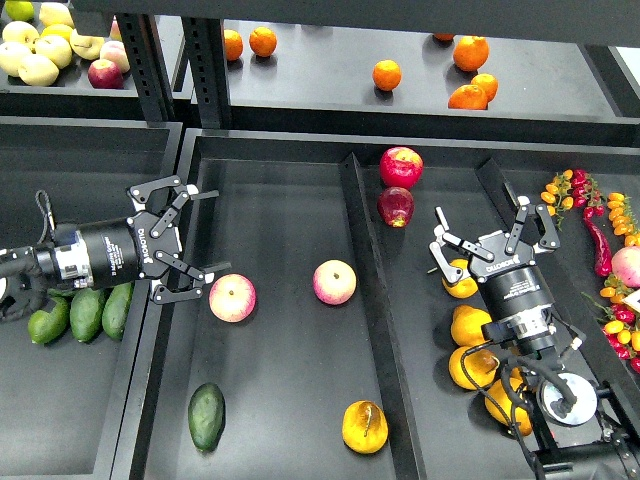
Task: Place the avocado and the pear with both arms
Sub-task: 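Lower the open left gripper over the dark green avocado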
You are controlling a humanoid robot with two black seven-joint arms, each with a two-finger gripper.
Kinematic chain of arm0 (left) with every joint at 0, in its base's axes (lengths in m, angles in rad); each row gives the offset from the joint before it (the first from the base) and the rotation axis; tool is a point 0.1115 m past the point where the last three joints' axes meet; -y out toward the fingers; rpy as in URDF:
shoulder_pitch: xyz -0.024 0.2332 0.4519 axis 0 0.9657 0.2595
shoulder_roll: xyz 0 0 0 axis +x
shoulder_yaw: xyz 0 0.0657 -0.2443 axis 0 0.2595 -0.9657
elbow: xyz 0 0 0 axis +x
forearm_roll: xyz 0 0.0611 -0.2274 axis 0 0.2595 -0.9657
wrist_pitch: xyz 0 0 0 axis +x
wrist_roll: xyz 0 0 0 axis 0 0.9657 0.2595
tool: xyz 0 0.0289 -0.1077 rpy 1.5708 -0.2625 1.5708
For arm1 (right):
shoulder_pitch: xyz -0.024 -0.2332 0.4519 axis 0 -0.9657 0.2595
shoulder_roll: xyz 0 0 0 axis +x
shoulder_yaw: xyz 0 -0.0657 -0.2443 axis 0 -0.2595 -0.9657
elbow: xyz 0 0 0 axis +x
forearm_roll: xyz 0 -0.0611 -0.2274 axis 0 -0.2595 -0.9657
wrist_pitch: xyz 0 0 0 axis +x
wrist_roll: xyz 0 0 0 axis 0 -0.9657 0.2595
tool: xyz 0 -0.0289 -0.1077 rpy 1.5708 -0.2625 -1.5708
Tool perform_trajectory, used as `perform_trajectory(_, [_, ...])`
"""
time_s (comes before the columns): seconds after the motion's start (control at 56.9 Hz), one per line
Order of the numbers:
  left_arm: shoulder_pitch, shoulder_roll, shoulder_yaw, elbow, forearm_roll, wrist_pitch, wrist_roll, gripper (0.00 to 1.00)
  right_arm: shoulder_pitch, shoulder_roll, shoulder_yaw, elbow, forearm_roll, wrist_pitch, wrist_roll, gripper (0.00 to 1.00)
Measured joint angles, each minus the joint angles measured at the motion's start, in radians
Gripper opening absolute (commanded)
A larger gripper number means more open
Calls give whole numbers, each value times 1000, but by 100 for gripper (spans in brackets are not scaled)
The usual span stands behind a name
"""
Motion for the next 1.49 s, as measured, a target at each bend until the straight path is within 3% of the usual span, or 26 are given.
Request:
perform_trajectory(0.141, [-201,59,225,26,0,-36,0,99,0,0,9,-12,0,-5,0,100])
perform_trajectory(0.158, [-274,75,310,38,0,-39,0,99,0,0,11,-19,0,-5,0,100])
perform_trajectory(0.404, [-499,75,640,56,105,-40,0,99,7,0,26,-50,2,-6,0,100])
perform_trajectory(0.633, [-525,-4,745,53,402,-40,0,99,7,0,72,-81,21,-6,0,100])
perform_trajectory(1.054, [-538,-134,952,111,596,-40,0,99,20,-63,78,-125,106,-4,0,100])
perform_trajectory(1.493, [-510,-236,990,203,624,-40,0,99,21,-64,80,-125,113,4,0,100])
